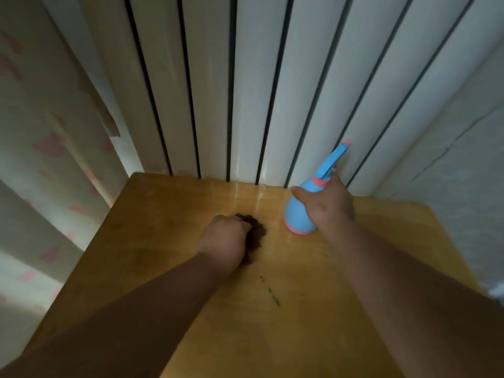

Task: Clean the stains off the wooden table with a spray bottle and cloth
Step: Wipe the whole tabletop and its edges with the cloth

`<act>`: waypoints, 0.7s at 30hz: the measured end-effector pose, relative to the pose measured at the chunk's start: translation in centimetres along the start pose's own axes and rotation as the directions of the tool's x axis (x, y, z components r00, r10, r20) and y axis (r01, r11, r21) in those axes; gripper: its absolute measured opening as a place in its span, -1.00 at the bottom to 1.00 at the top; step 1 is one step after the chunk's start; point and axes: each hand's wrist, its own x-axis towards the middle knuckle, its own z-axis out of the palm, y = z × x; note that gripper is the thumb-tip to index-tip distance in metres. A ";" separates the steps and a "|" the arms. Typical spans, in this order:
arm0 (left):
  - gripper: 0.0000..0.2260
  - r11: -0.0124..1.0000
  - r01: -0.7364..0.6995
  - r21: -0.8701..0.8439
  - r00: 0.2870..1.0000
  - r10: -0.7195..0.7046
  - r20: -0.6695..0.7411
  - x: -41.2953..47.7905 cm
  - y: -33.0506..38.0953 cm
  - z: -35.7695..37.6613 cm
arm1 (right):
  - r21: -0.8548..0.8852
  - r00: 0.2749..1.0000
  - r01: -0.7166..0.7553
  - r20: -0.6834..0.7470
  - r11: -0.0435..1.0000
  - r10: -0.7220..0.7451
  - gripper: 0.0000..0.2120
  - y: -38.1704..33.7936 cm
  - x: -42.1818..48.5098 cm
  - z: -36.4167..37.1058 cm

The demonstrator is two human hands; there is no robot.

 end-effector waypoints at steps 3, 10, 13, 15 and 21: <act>-0.75 0.997 0.050 -0.060 0.999 -0.051 -0.019 0.5 -0.1 -1.0 | -0.024 1.000 0.027 0.013 0.999 -0.027 -0.59 0.3 -0.9 -0.6; -0.64 0.977 0.187 -0.105 0.982 -0.187 0.013 1.4 0.1 -0.6 | -0.038 0.999 0.022 0.026 0.999 -0.021 -0.59 1.2 -1.8 -2.3; -0.58 0.984 0.173 0.041 0.983 -0.176 0.059 1.2 1.1 0.1 | -0.041 1.000 0.001 0.014 0.999 0.000 -0.53 2.2 -1.8 -2.6; -0.54 0.979 0.186 0.084 0.973 -0.196 0.123 1.0 1.3 0.6 | -0.063 1.000 0.012 0.013 0.998 -0.011 -0.50 2.7 -2.0 -2.5; -0.55 0.982 0.174 0.068 0.982 -0.178 0.060 -0.1 1.2 1.2 | -0.002 0.997 0.008 0.072 1.000 -0.008 -0.40 2.9 -2.7 -2.4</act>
